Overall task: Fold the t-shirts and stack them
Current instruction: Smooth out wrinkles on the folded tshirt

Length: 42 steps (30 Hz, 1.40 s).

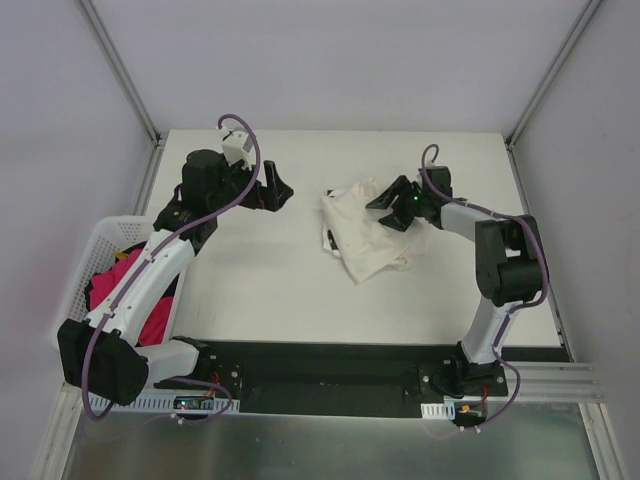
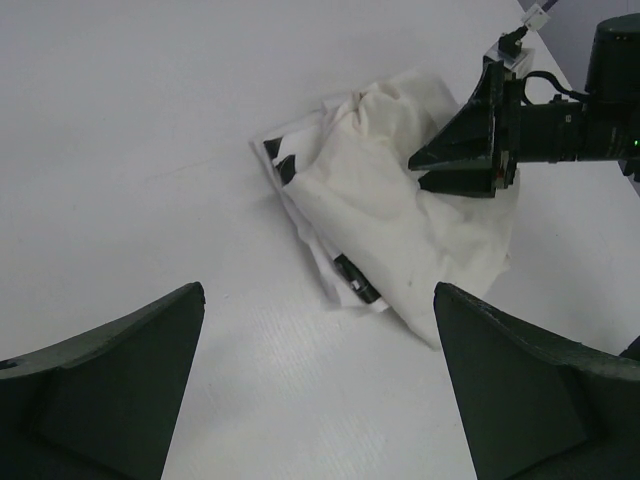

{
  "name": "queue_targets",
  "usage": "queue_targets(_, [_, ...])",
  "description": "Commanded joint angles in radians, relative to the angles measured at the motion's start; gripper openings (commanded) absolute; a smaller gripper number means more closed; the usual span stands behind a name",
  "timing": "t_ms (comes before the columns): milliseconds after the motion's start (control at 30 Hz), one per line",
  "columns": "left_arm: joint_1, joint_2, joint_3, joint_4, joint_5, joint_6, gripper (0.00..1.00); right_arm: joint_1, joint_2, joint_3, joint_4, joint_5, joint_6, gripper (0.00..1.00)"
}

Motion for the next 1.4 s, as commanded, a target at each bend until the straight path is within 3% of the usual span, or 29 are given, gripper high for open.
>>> queue_targets(0, [-0.004,-0.018,-0.016,0.03,-0.014,-0.024,0.97,0.157,-0.055,-0.068,-0.094,-0.019,0.064,0.65])
queue_targets(167, [-0.004,0.024,-0.032,0.036,-0.031,-0.068,0.97,0.168,-0.052,-0.045,-0.063,-0.081,0.087,0.66])
queue_targets(400, [-0.004,0.068,-0.076,0.047,-0.082,-0.174,0.96,0.052,-0.186,0.013,-0.151,-0.152,0.012,0.66])
queue_targets(700, [-0.013,-0.1,-0.288,0.087,-0.063,-0.314,0.95,-0.066,-0.21,0.096,-0.13,-0.152,-0.085,0.66])
queue_targets(800, [-0.019,-0.191,-0.384,0.136,-0.059,-0.358,0.96,-0.048,-0.177,0.074,-0.013,-0.181,-0.022,0.66])
queue_targets(1000, [-0.025,-0.283,-0.533,0.197,-0.048,-0.427,0.95,0.004,-0.114,0.076,0.024,-0.201,-0.008,0.66])
queue_targets(1367, [-0.038,-0.173,-0.648,0.462,-0.056,-0.458,0.93,0.032,0.024,0.09,0.176,-0.241,0.067,0.66])
